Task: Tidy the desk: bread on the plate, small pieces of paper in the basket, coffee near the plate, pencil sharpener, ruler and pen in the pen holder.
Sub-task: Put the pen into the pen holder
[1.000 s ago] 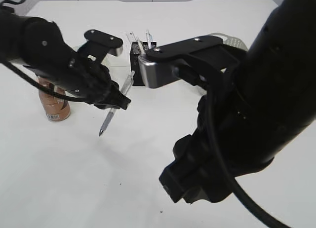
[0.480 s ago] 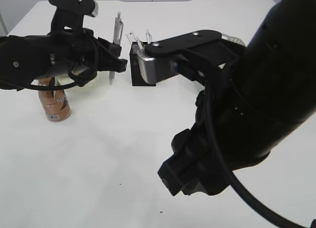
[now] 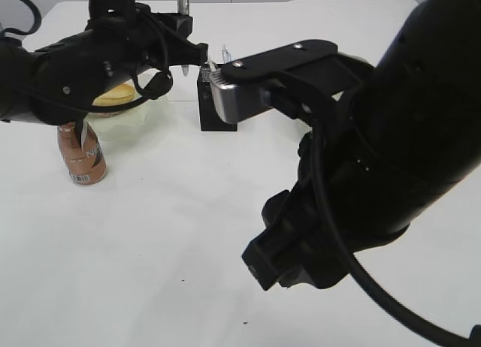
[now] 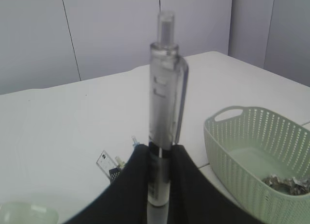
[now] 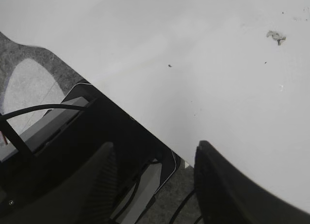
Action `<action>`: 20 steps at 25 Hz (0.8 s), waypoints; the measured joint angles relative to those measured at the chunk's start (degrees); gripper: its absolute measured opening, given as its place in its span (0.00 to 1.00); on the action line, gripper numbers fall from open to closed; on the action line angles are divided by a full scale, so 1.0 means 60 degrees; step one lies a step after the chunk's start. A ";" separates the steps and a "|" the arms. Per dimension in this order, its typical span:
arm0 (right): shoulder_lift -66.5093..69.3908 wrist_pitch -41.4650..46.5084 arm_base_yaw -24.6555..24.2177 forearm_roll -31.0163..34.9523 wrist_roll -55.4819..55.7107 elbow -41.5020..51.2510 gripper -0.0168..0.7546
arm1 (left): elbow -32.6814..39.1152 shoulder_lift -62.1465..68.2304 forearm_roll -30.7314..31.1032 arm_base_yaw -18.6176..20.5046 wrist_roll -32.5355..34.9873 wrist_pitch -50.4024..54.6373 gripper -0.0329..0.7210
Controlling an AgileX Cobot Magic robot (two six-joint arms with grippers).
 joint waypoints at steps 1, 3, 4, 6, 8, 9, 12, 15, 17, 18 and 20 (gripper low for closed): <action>0.0000 -0.0052 0.0000 -0.0019 0.0000 0.0000 0.52 | -0.0266 0.0218 0.0000 0.0000 0.0000 -0.0039 0.14; 0.0000 -0.0139 0.0000 -0.0019 0.0000 0.0000 0.52 | -0.0838 0.0658 0.0000 0.0000 0.0000 -0.0097 0.14; 0.0000 -0.0141 0.0000 -0.0037 0.0000 0.0000 0.52 | -0.1079 0.0900 -0.0017 0.0000 0.0000 -0.0114 0.14; 0.0000 -0.0154 0.0000 -0.0110 0.0000 0.0000 0.52 | -0.1670 0.1334 -0.0058 0.0020 -0.0064 -0.0105 0.14; 0.0000 -0.0162 0.0000 -0.0151 0.0000 0.0000 0.52 | -0.2181 0.1779 -0.0127 0.0100 -0.0361 -0.0120 0.14; 0.0000 -0.0162 0.0000 -0.0171 0.0000 0.0000 0.52 | -0.2457 0.1960 -0.0142 0.0127 -0.0524 -0.0127 0.14; 0.0000 -0.0177 0.0000 -0.0250 0.0000 0.0000 0.52 | -0.3170 0.2557 -0.0204 0.0278 -0.1075 -0.0085 0.14; 0.0000 -0.0177 0.0000 -0.0360 0.0000 0.0000 0.52 | -0.3781 0.3009 -0.0243 0.0398 -0.1349 0.0033 0.14; 0.0000 -0.0177 0.0000 -0.0384 0.0000 0.0000 0.52 | -0.4189 0.3284 -0.0258 0.0404 -0.1388 0.0165 0.14; 0.0000 -0.0177 0.0000 -0.0384 0.0000 0.0000 0.52 | -0.4351 0.3425 -0.0258 0.0404 -0.1388 0.0260 0.14; 0.0000 -0.0199 0.0000 -0.0388 0.0000 0.0000 0.52 | -0.4715 0.3703 -0.0258 0.0426 -0.1411 0.0386 0.14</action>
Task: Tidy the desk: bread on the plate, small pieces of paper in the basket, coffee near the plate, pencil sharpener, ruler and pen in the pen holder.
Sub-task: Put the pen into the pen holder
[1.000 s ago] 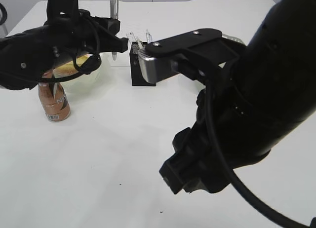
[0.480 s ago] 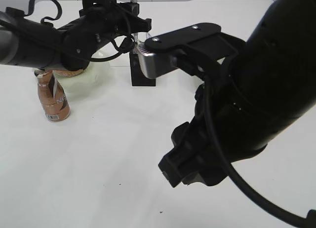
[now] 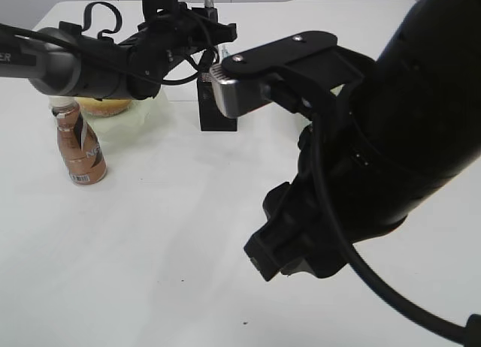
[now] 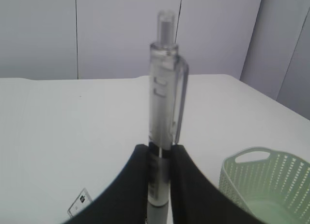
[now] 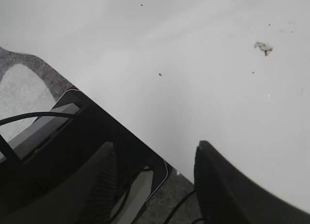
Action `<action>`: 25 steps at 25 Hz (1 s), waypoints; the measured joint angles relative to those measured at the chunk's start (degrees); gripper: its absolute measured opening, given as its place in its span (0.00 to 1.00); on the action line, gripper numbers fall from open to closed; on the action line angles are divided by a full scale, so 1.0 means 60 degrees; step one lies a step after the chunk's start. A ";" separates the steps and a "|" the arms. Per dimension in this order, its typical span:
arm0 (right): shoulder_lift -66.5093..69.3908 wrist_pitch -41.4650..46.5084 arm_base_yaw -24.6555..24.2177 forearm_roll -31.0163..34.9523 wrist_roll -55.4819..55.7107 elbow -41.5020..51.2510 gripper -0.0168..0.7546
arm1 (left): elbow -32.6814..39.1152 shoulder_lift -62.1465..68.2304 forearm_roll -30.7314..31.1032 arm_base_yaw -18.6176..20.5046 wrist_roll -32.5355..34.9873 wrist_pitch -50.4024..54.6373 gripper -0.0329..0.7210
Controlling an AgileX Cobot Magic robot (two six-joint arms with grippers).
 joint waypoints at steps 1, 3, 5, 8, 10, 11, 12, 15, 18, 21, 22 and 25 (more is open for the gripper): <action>0.0000 -0.0007 0.0000 -0.0045 0.0000 0.0000 0.52 | -0.0145 0.0165 0.0000 0.0021 0.0000 0.0072 0.14; 0.0000 -0.0022 0.0000 -0.0081 0.0000 0.0000 0.52 | -0.0464 0.0471 0.0017 0.0095 0.0000 0.0227 0.14; 0.0000 -0.0041 0.0000 -0.0102 0.0000 0.0000 0.52 | -0.0704 0.0708 0.0017 0.0155 -0.0043 0.0361 0.14; 0.0000 -0.0082 0.0000 -0.0116 0.0000 0.0000 0.52 | -0.1085 0.1069 0.0017 0.0263 -0.0078 0.0490 0.14; 0.0000 -0.0134 0.0000 -0.0116 0.0000 0.0000 0.52 | -0.1327 0.1304 0.0017 0.0302 -0.0087 0.0517 0.15; 0.0000 -0.0157 0.0000 -0.0135 0.0000 0.0000 0.52 | -0.1399 0.1392 0.0017 0.0323 -0.0103 0.0531 0.14; 0.0000 -0.0156 0.0000 -0.0135 0.0000 0.0000 0.52 | -0.1452 0.1466 0.0017 0.0322 -0.0103 0.0531 0.15; 0.0000 -0.0156 0.0000 -0.0176 0.0000 0.0000 0.52 | -0.1518 0.1692 0.0017 0.0340 -0.0110 0.0570 0.15; 0.0000 -0.0196 0.0000 -0.0268 0.0000 0.0000 0.52 | -0.1533 0.1868 0.0017 0.0340 -0.0222 0.0575 0.15; 0.0000 -0.0262 0.0000 -0.0311 0.0000 0.0000 0.52 | -0.1554 0.2005 0.0017 0.0340 -0.0404 0.0575 0.15; 0.0000 -0.0307 0.0000 -0.0311 0.0000 0.0000 0.52 | -0.1554 0.2050 0.0017 0.0340 -0.0404 0.0575 0.15; 0.0000 -0.0362 0.0000 -0.0326 0.0000 0.0000 0.52 | -0.1554 0.2130 0.0036 0.0340 -0.0568 0.0591 0.15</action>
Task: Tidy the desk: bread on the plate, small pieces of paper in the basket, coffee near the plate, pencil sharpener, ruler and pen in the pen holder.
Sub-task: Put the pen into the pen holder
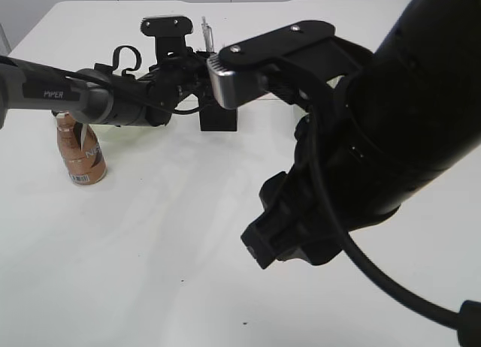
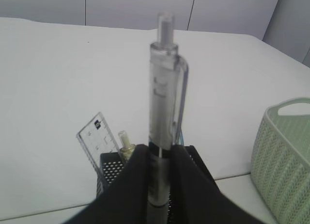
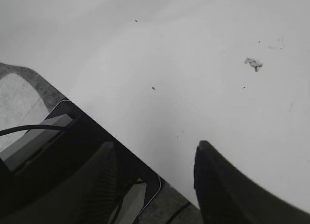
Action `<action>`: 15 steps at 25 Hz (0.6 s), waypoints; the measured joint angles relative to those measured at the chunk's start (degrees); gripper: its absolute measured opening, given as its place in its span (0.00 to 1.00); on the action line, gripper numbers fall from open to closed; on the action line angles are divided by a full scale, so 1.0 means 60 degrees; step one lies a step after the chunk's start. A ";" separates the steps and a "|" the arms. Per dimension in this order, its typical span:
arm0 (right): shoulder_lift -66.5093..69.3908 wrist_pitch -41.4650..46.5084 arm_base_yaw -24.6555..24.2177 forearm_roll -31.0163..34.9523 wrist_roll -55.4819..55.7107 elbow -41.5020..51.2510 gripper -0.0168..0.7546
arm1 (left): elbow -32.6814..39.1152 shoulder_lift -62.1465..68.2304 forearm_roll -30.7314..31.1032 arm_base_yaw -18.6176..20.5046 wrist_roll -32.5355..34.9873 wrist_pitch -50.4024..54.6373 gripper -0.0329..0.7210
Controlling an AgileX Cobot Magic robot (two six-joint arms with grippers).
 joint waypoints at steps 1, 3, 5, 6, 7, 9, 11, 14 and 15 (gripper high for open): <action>0.0000 0.0000 0.0000 0.0000 0.0000 0.0000 0.52 | 0.0000 0.0000 0.0012 0.0000 -0.0023 0.0000 0.15; 0.0000 -0.0021 0.0000 -0.0023 0.0000 0.0000 0.52 | 0.0000 0.0000 0.0126 0.0000 -0.0063 0.0000 0.15; 0.0000 -0.0056 0.0000 -0.0023 0.0000 0.0000 0.52 | 0.0000 0.0000 0.0377 0.0000 -0.0157 0.0000 0.15; 0.0000 -0.0056 0.0000 -0.0023 0.0000 0.0000 0.52 | 0.0000 0.0000 0.0560 0.0000 -0.0211 0.0037 0.15; 0.0000 -0.0071 0.0000 -0.0029 0.0000 0.0000 0.52 | 0.0000 0.0000 0.0720 0.0000 -0.0252 0.0059 0.16; 0.0000 -0.0071 0.0000 -0.0029 0.0000 0.0000 0.52 | 0.0000 0.0000 0.1000 0.0000 -0.0292 0.0189 0.17; 0.0000 -0.0071 0.0000 -0.0045 0.0000 0.0000 0.52 | 0.0000 0.0000 0.1125 0.0000 -0.0292 0.0300 0.19; 0.0000 -0.0071 0.0000 -0.0045 0.0000 0.0000 0.52 | 0.0000 0.0000 0.1219 0.0017 -0.0304 0.0365 0.27; 0.0000 -0.0071 0.0000 -0.0045 0.0000 0.0000 0.52 | 0.0000 0.0000 0.1237 0.0017 -0.0304 0.0365 0.31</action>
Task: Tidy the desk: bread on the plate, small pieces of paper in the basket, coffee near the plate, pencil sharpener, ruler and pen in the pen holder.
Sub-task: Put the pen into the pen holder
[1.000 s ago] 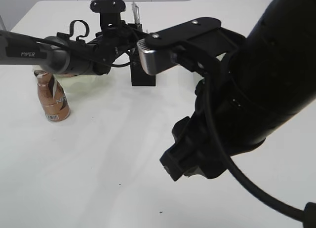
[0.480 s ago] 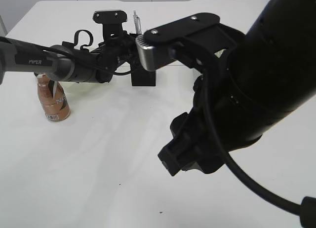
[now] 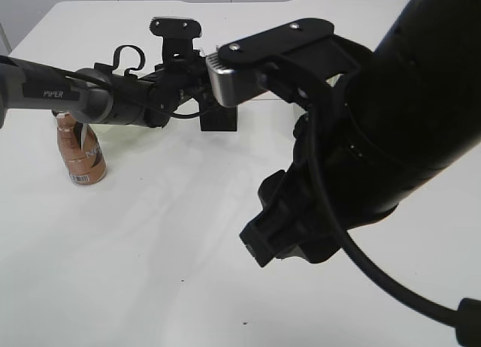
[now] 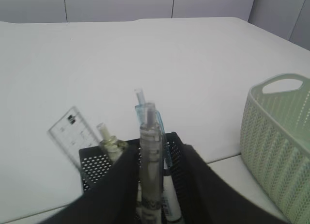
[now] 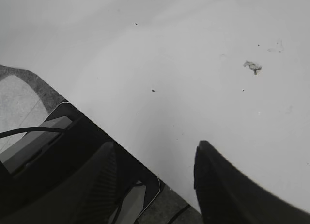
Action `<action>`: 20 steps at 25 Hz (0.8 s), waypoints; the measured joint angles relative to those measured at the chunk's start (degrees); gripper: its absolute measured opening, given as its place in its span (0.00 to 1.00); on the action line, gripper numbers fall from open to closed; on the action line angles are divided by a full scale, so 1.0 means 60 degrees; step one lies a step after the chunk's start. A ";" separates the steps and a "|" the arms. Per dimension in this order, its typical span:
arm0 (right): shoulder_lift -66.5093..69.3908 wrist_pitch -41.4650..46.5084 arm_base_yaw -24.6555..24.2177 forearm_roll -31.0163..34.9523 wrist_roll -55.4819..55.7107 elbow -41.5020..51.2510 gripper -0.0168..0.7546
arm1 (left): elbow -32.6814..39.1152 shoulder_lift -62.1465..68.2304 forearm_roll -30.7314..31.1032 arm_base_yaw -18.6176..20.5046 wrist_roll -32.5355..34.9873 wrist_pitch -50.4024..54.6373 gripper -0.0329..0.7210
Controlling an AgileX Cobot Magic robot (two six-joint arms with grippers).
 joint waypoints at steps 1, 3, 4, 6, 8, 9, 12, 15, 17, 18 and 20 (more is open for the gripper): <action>0.0000 -0.0006 0.0000 0.0000 0.0000 0.0000 0.52 | 0.0000 0.0000 0.0007 0.0000 0.0000 0.0000 0.35; 0.0000 -0.0006 0.0000 0.0000 0.0000 0.0000 0.52 | 0.0000 0.0000 0.0030 0.0035 0.0000 0.0020 0.42; 0.0000 -0.0006 0.0000 0.0000 0.0000 0.0000 0.52 | 0.0000 0.0000 0.0030 0.0082 0.0000 0.0020 0.44; 0.0000 -0.0006 0.0000 0.0000 0.0000 0.0000 0.52 | 0.0000 0.0000 0.0030 0.0092 0.0000 0.0035 0.46; 0.0000 -0.0006 0.0000 0.0000 0.0000 0.0000 0.52 | 0.0000 0.0000 0.0030 0.0136 0.0000 0.0099 0.46; 0.0000 -0.0006 0.0000 0.0000 0.0000 0.0000 0.52 | 0.0000 0.0000 0.0030 0.0153 0.0000 0.0168 0.46; 0.0000 -0.0006 0.0000 0.0000 0.0000 0.0000 0.52 | 0.0000 0.0000 0.0045 0.0152 0.0000 0.0280 0.46; 0.0000 -0.0006 0.0000 0.0000 0.0000 0.0000 0.52 | 0.0000 -0.0087 0.0098 0.0170 0.0000 0.0410 0.46; 0.0000 -0.0006 0.0000 0.0000 0.0000 0.0000 0.52 | 0.0000 -0.0222 0.0142 0.0234 0.0000 0.0470 0.46; 0.0000 -0.0006 0.0000 0.0000 0.0000 0.0000 0.52 | 0.0000 -0.0302 0.0181 0.0279 0.0000 0.0490 0.46; 0.0000 -0.0006 0.0000 -0.0039 0.0000 0.0000 0.52 | 0.0000 -0.0430 0.0266 0.0369 0.0000 0.0706 0.46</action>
